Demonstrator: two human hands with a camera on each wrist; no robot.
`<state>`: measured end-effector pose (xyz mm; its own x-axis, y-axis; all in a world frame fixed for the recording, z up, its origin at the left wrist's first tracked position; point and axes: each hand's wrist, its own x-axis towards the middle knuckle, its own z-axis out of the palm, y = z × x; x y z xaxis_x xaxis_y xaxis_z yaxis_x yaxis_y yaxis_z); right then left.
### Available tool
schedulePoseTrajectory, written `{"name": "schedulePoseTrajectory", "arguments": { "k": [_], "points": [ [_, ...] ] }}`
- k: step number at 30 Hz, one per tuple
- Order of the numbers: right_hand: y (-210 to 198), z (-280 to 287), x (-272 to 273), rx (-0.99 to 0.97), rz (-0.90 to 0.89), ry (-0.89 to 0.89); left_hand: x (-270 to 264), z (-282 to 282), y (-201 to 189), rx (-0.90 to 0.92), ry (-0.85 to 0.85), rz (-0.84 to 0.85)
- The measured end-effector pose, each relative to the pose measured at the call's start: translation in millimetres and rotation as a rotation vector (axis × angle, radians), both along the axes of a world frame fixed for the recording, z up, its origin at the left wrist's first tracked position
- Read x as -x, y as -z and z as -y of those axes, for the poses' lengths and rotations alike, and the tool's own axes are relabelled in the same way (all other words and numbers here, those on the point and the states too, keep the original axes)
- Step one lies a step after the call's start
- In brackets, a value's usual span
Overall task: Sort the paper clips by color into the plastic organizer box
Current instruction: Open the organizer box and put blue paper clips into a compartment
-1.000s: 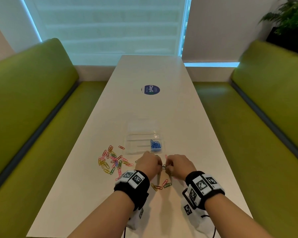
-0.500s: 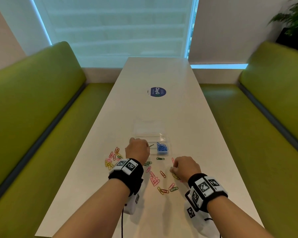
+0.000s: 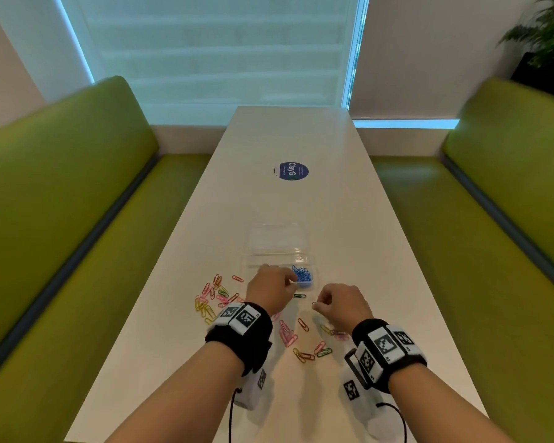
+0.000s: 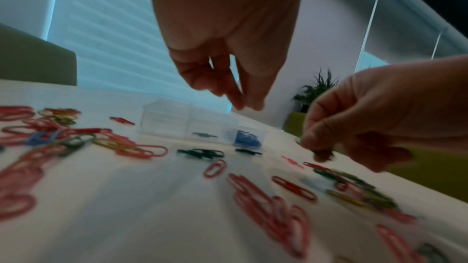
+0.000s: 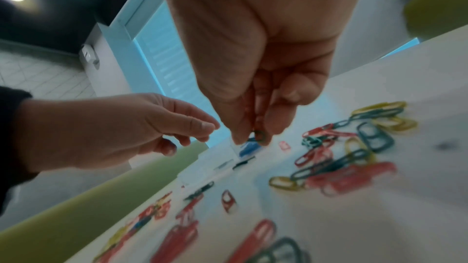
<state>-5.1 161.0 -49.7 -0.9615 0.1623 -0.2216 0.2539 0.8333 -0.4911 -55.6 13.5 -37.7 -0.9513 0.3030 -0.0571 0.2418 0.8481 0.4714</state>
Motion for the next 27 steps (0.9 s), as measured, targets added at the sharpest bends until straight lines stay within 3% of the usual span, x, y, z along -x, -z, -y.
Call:
{"name": "schedulePoseTrajectory", "arguments": {
  "k": [5, 11, 20, 27],
  "points": [
    [-8.3, -3.3, 0.1, 0.258, -0.039, 0.015, -8.0, -7.6, 9.6, -0.046, 0.114, 0.131],
    [-9.5, -4.9, -0.3, 0.282, -0.084, 0.002, -10.8, -8.3, 11.5, -0.051, 0.135, 0.069],
    [0.7, 1.0, 6.3, 0.004, 0.001, -0.012, 10.5, 16.2, 1.4, 0.082, -0.098, -0.08],
    [2.5, 18.3, 16.0, -0.076, 0.032, -0.075, 15.5, 17.2, 1.4, 0.2, -0.112, -0.095]
  ]
}}
